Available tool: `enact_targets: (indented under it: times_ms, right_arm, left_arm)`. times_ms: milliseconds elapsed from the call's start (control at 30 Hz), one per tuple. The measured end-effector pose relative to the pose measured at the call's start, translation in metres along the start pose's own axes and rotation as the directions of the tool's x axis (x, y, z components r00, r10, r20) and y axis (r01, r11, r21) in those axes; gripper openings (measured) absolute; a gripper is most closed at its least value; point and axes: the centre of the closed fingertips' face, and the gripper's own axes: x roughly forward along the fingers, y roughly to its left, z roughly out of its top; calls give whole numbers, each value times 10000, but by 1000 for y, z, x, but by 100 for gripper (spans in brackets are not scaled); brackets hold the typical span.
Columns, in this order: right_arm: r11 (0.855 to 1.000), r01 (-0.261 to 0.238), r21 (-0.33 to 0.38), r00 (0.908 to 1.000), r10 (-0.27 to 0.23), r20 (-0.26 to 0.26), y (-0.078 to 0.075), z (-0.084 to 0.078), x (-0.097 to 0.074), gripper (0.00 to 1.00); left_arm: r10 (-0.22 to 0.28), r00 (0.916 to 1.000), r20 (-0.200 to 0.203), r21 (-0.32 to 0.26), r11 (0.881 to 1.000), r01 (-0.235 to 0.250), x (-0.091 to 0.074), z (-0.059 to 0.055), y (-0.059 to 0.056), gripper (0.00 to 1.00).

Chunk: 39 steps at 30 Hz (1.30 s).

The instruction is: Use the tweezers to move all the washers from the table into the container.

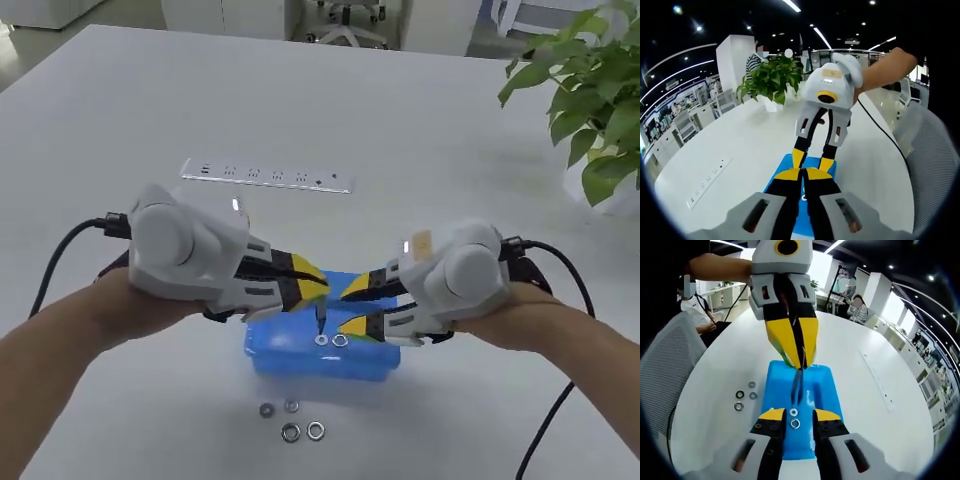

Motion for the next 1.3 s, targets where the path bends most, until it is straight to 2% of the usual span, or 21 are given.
enact_targets:
  times_ms: [367, 667, 833, 1300]
  right_arm:
    - [9960, 457, 773, 9988, -470, 152, 6, -1, -23, 31]
    - [9869, 837, 1382, 9957, -885, 288, 16, -7, -42, 40]
    - [9833, 922, 1570, 9944, -992, 377, 23, -8, -48, 48]
    - [9732, 1037, 2053, 9923, -1152, 446, 41, -16, -56, 67]
  left_arm:
    - [70, 10000, -65, -4, 10000, -70, -11, 8, -3, 6]
    - [93, 9998, -147, -35, 10000, -94, -19, 17, -16, 6]
    - [28, 9998, -210, -31, 10000, -29, -23, 18, -23, 6]
    - [166, 9998, -144, -169, 9997, -169, -32, 20, -34, 6]
